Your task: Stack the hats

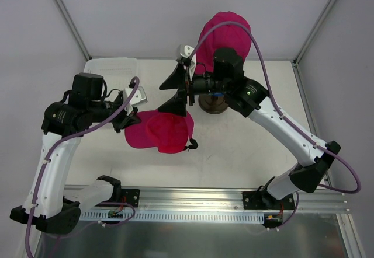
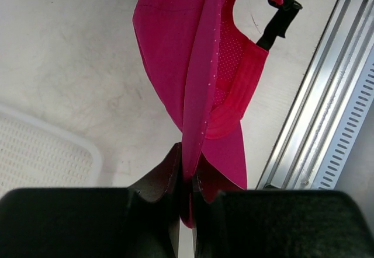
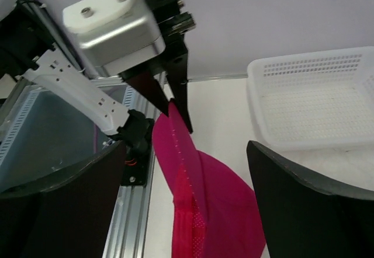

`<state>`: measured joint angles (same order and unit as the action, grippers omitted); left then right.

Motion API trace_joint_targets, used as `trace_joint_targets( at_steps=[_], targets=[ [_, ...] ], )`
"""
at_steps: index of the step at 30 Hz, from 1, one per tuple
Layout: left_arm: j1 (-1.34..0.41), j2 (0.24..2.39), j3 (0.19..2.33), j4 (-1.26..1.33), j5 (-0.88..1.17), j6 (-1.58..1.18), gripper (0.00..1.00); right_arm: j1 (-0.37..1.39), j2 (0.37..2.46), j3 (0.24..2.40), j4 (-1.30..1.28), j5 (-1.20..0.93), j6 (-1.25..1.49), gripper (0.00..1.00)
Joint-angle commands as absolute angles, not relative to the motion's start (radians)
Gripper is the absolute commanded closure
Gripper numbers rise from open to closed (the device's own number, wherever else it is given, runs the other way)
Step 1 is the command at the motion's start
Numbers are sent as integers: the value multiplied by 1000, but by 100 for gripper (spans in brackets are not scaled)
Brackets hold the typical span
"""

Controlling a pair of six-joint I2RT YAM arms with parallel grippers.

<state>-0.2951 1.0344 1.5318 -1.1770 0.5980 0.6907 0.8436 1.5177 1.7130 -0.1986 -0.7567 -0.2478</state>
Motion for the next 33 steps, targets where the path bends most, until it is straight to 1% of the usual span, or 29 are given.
trace_joint_targets(
  at_steps=[1,3,7,13,15,16,18,23,24,25,26,28,29,30,31,33],
  targets=[
    [-310,1040,1583,-1201,681,649,94,854,1511,1735,-238,-883,-227,12],
    [-311,1049,1594,-1203,698,643,94,853,1513,1732,-302,-890,-248,13],
    [-313,1068,1617,-1203,724,635,91,853,1509,1710,-327,-891,-278,14],
    [-322,1092,1652,-1207,778,620,88,856,1572,1793,-439,-859,-337,15],
    [-325,1103,1670,-1210,790,609,87,857,1582,1795,-439,-842,-337,19],
    [-325,1106,1672,-1212,796,604,87,862,1585,1796,-442,-838,-339,25],
    [-327,1120,1675,-1210,821,591,87,870,1594,1810,-474,-818,-356,28],
    [-327,1164,1684,-1212,859,560,94,885,1591,1790,-506,-790,-413,34],
    [-327,1157,1672,-1213,838,561,100,885,1583,1766,-511,-776,-417,33],
    [-327,1141,1649,-1218,821,566,100,882,1551,1744,-511,-770,-429,32],
    [-325,1122,1579,-1221,810,581,100,881,1528,1718,-511,-759,-463,27],
    [-325,1040,1487,-1221,807,569,71,874,1456,1633,-509,-710,-489,23],
    [-325,994,1389,-1185,804,514,58,868,1434,1608,-509,-704,-492,23],
    [-324,983,1346,-1164,789,476,49,861,1416,1586,-508,-703,-486,22],
    [-315,980,1310,-1155,773,453,41,844,1399,1554,-509,-701,-477,22],
    [-198,1014,1238,-1166,807,480,39,819,1356,1537,-508,-693,-439,20]
  ],
)
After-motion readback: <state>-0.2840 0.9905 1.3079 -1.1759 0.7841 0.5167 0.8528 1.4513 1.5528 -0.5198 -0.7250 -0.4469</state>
